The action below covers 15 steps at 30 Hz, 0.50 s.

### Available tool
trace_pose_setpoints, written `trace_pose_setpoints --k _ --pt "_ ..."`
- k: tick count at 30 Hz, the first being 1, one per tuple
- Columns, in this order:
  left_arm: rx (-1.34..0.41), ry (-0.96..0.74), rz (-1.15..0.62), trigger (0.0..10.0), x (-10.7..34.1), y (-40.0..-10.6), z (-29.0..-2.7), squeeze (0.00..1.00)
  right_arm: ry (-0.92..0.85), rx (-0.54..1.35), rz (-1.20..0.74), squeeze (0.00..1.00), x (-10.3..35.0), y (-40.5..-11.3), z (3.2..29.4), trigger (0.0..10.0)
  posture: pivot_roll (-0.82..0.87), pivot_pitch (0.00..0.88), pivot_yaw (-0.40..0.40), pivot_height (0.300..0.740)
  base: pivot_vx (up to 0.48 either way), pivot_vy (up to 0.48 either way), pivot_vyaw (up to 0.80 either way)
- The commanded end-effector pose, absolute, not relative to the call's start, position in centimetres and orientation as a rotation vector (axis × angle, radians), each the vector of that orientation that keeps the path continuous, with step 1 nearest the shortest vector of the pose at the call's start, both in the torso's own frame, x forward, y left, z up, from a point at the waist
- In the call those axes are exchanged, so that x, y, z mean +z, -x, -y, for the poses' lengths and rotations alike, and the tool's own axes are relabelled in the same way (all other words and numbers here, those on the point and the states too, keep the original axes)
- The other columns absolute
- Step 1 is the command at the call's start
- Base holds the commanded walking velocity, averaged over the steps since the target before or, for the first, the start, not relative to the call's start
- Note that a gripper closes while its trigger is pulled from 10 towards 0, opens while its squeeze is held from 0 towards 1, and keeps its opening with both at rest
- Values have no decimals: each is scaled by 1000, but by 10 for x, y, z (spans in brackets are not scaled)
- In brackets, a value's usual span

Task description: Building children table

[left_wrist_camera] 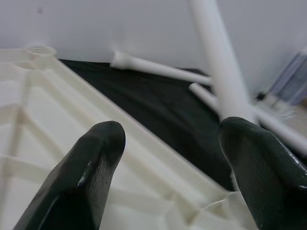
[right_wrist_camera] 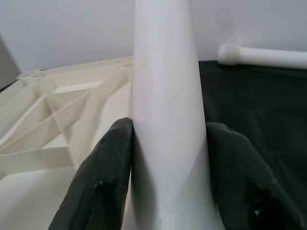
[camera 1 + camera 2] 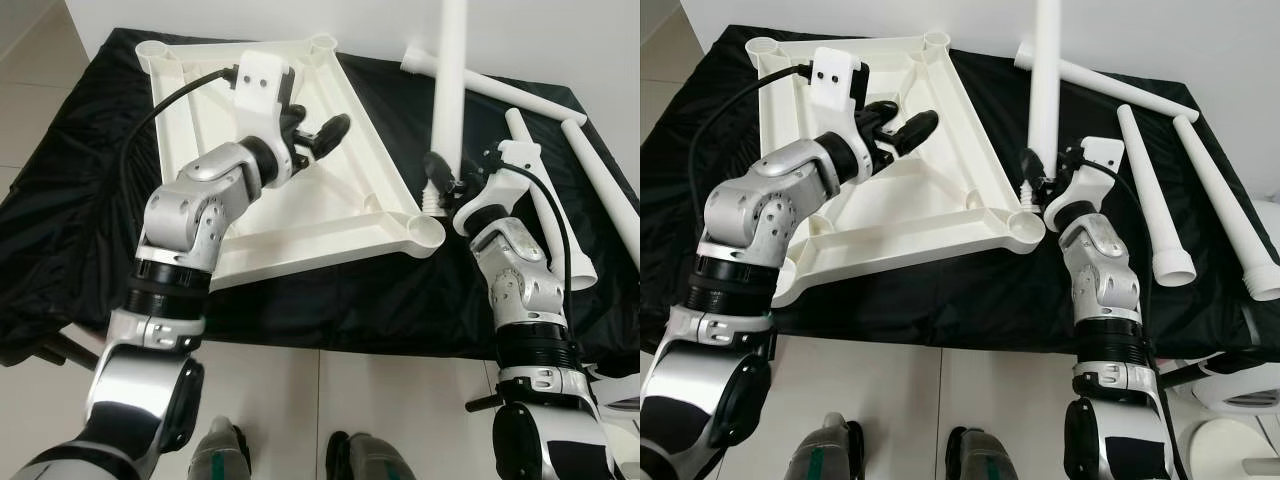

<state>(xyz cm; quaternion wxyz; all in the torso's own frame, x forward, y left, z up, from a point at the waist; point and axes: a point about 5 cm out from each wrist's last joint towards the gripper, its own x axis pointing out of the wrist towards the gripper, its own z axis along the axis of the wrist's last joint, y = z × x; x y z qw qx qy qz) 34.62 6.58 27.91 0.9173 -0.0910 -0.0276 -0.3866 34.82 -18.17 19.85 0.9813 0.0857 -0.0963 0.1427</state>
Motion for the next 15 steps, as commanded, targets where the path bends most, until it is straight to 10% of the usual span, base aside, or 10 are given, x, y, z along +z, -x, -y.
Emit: trace_pose_setpoints --k 1,15 --pt "-916 217 68 10000 286 -341 -59 0 -141 309 244 0 204 -345 182 10000 26 87 -62 740 0 0 0" --pt "-981 328 88 10000 314 -347 -59 0 -86 591 283 0 201 -325 164 10000 20 78 -59 740 0 0 0"
